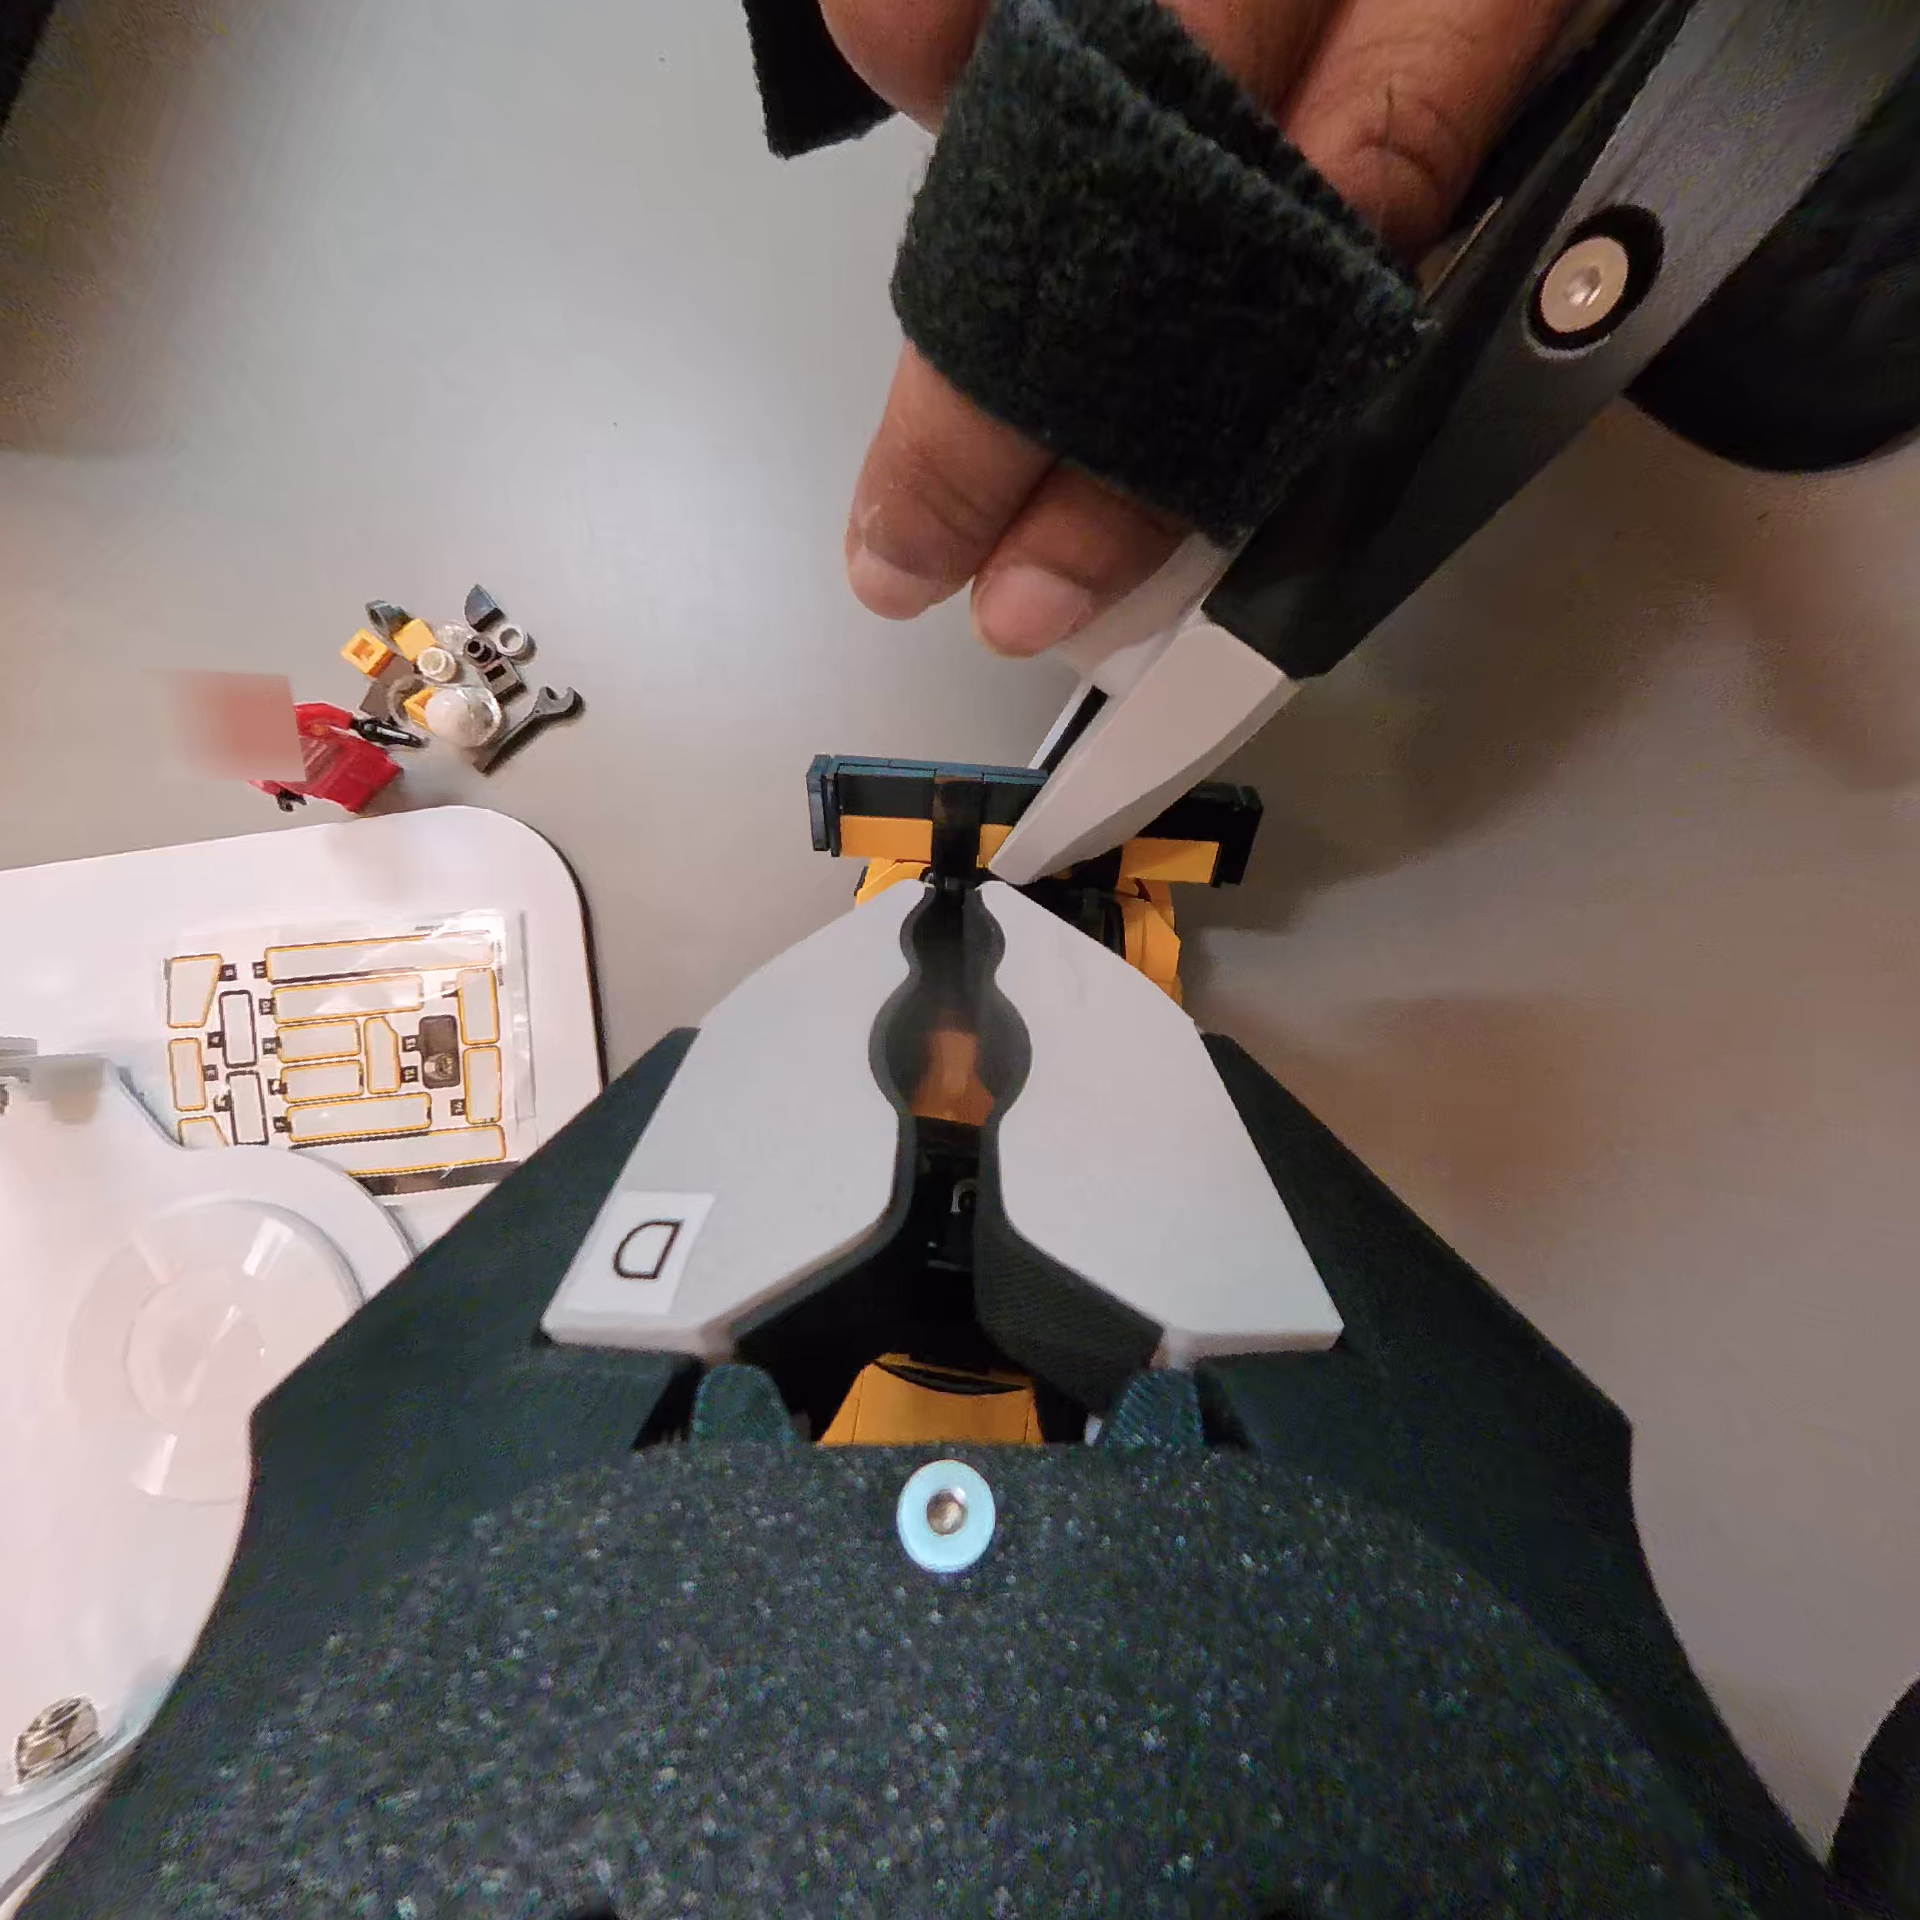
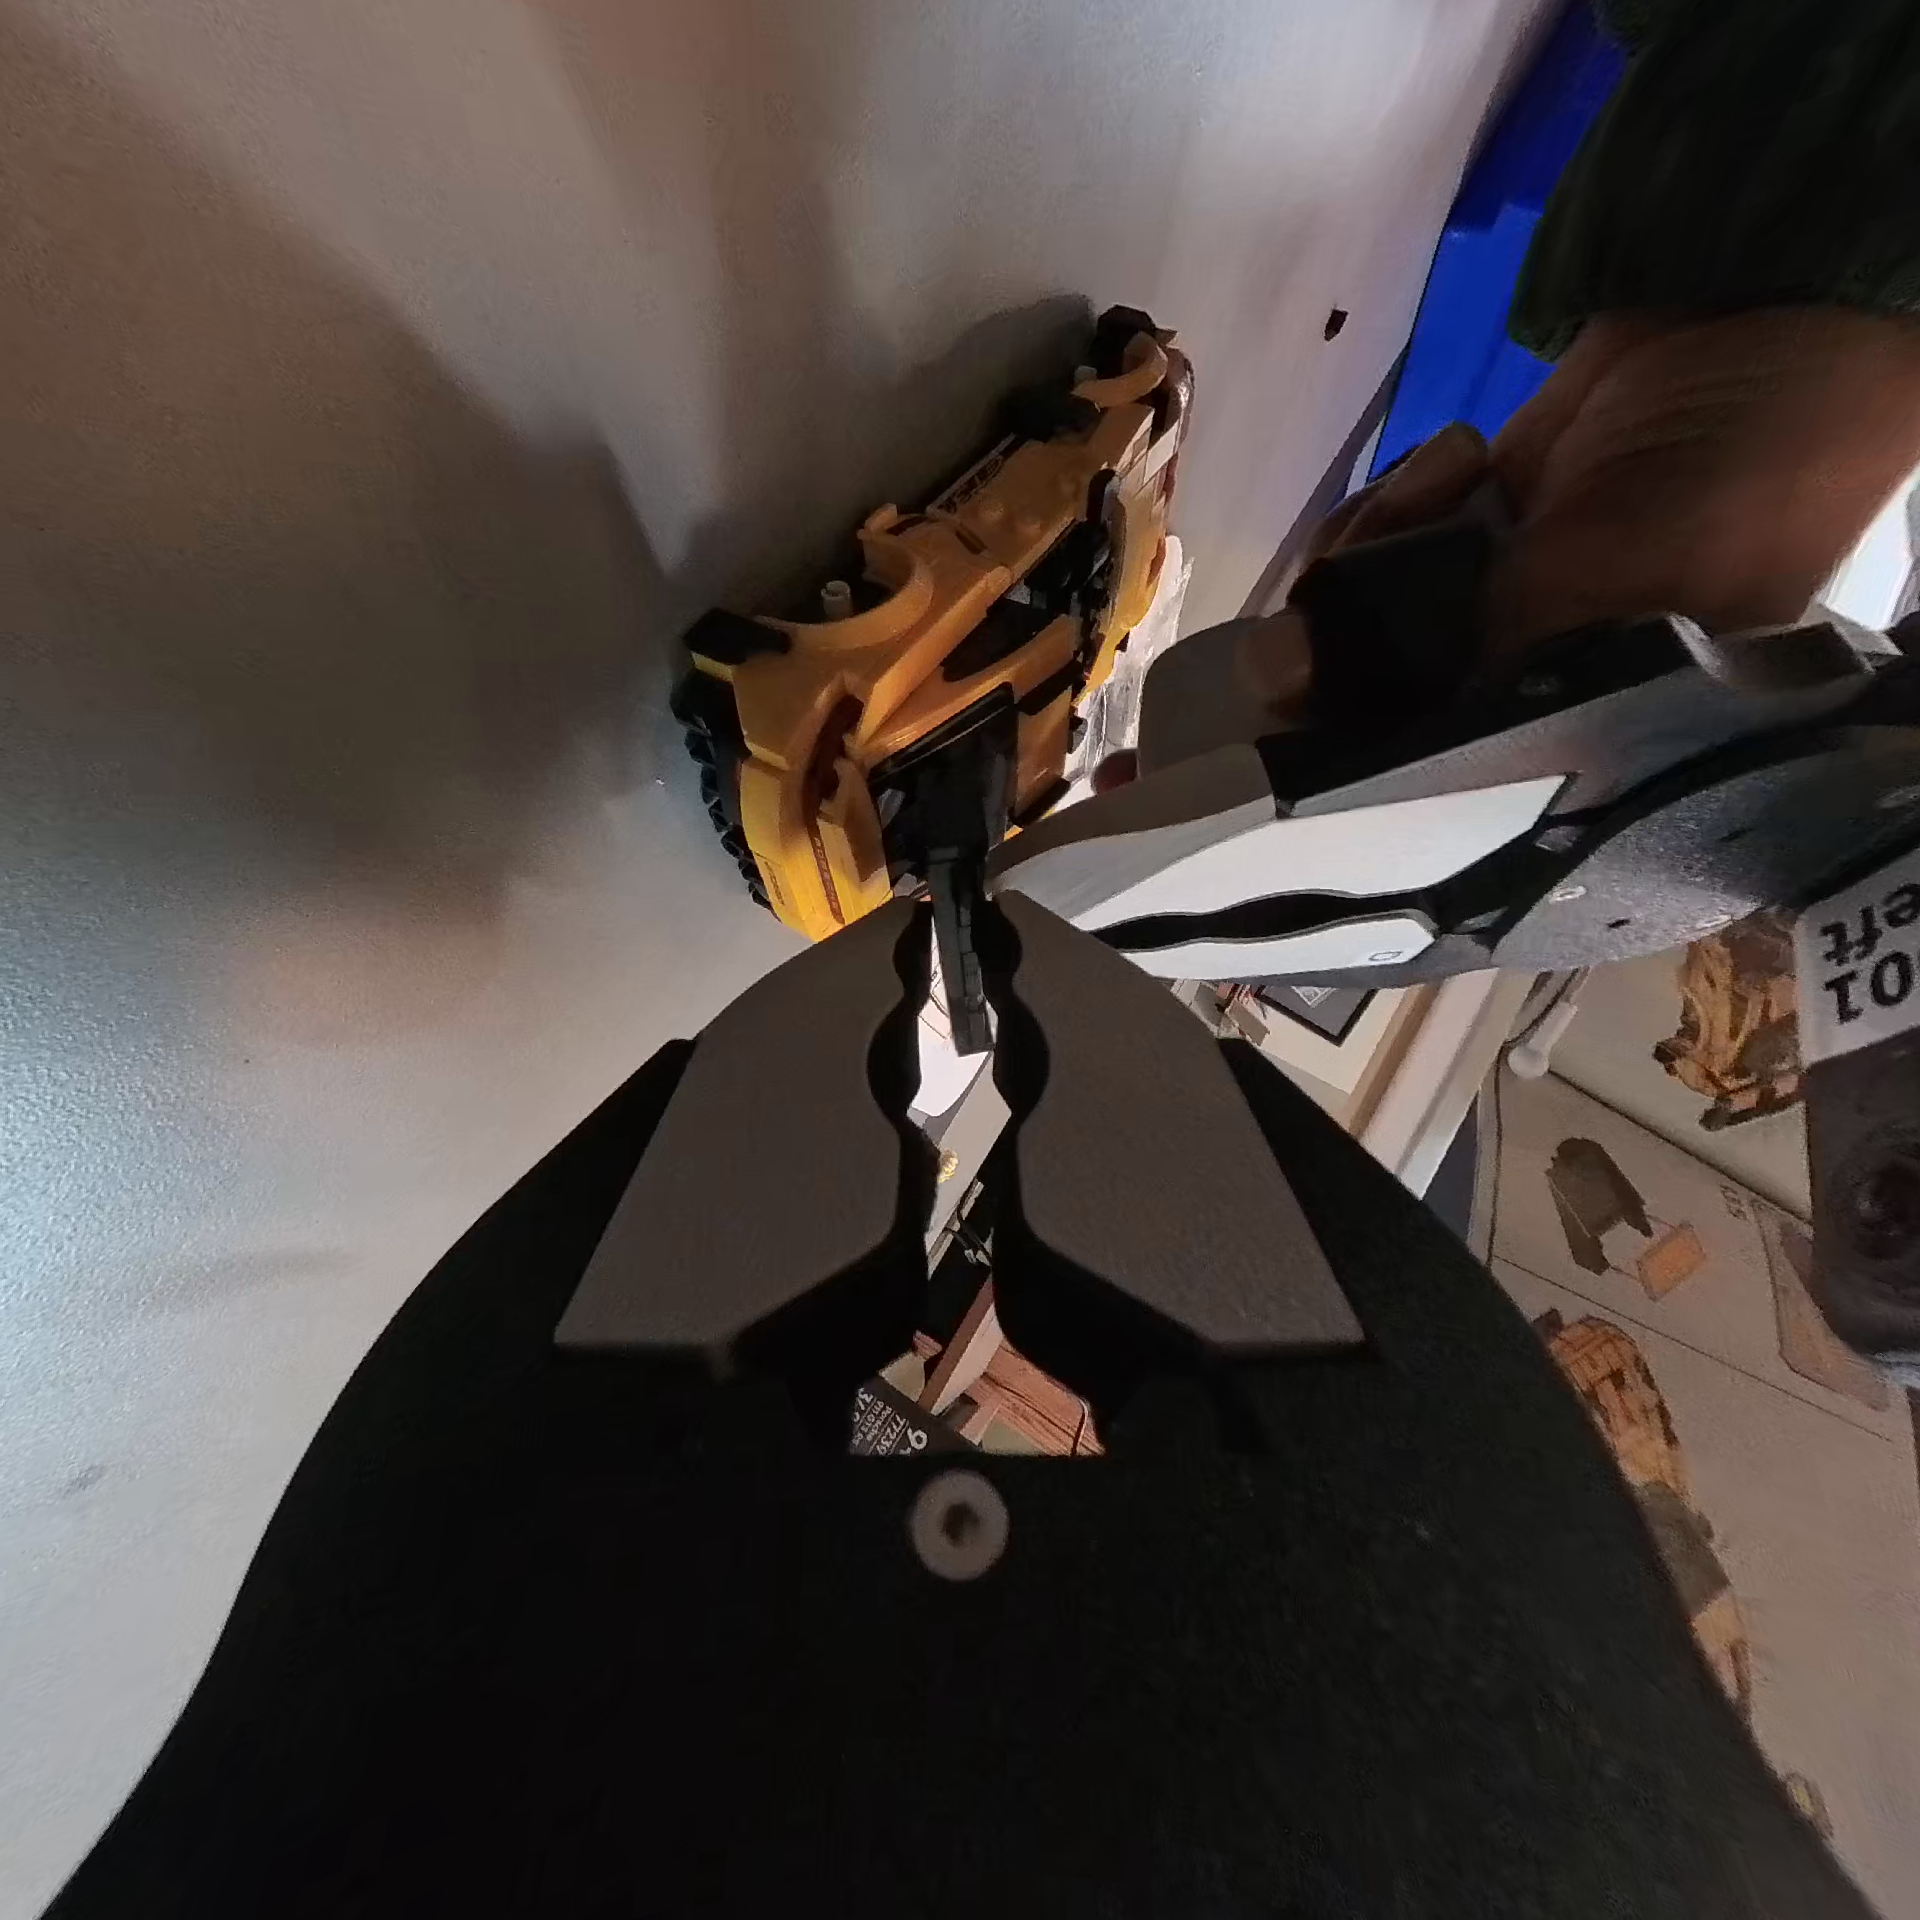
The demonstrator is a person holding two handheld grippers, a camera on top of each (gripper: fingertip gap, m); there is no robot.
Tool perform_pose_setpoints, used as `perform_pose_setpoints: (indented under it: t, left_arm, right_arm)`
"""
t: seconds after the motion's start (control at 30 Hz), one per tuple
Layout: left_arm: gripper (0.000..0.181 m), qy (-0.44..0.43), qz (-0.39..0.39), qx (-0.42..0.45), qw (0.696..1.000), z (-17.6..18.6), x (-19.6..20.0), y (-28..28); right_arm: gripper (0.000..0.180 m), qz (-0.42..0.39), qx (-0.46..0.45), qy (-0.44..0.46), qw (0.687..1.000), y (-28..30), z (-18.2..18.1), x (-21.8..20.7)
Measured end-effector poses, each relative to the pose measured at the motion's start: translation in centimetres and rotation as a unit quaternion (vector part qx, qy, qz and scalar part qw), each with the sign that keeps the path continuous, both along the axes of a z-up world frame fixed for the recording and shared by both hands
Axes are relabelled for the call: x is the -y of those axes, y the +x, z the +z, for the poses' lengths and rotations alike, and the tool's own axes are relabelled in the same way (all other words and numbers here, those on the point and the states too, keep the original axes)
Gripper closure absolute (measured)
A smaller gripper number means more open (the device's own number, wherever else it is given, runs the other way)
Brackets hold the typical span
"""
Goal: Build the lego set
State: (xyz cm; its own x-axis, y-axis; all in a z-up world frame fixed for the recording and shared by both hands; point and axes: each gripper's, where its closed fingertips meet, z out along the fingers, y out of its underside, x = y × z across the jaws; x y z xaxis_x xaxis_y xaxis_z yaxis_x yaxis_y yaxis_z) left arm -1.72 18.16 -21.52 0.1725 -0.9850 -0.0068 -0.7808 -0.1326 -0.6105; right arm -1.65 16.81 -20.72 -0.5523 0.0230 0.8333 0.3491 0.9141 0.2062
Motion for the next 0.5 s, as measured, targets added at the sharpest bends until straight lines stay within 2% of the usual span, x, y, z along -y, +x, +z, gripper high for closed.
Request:
perform_pose_setpoints:
  t: [0.43, 0.5]
  left_arm:
    - [0.178, -0.007, 0.018, 0.030, 0.999, 0.04, 0.15, -0.19]
    - [0.170, -0.010, 0.022, 0.037, 0.999, 0.54, 0.37, -0.62]
  right_arm:
    - [0.171, 0.005, 0.003, 0.004, 1.000, -0.18, 0.03, 0.26]
    - [0.171, 0.004, 0.002, 0.005, 1.000, -0.18, 0.03, 0.26]
